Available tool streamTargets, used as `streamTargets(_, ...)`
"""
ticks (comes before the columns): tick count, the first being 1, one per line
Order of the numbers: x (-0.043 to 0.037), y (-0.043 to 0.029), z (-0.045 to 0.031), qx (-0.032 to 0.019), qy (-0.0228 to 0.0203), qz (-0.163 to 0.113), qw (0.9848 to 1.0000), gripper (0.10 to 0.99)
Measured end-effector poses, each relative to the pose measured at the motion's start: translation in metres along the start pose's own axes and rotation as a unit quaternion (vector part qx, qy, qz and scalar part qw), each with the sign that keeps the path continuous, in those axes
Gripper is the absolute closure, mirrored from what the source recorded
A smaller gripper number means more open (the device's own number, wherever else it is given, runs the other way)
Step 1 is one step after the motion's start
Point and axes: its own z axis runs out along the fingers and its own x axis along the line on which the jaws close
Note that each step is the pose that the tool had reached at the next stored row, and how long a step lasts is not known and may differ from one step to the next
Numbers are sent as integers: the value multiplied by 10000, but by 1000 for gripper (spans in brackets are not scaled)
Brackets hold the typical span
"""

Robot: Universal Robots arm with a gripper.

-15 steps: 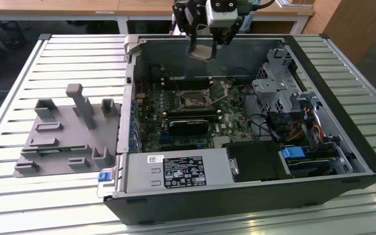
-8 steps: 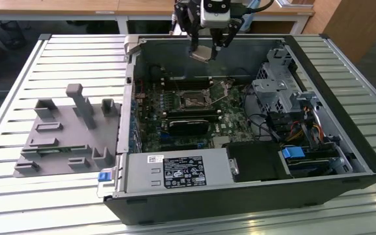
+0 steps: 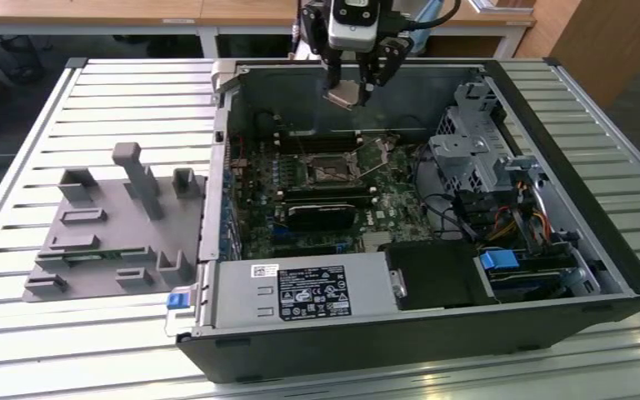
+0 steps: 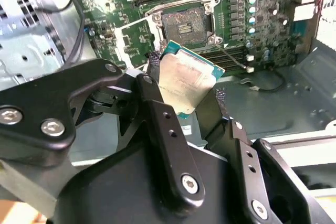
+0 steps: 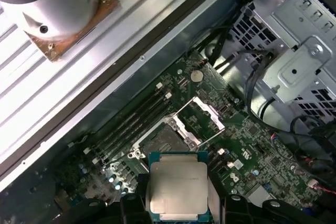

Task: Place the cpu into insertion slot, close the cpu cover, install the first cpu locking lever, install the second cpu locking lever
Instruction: 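Place the cpu into insertion slot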

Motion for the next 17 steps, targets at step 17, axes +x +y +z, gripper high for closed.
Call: streamTargets(17, -2, -10, 112, -27, -130, 1539, 9880, 561)
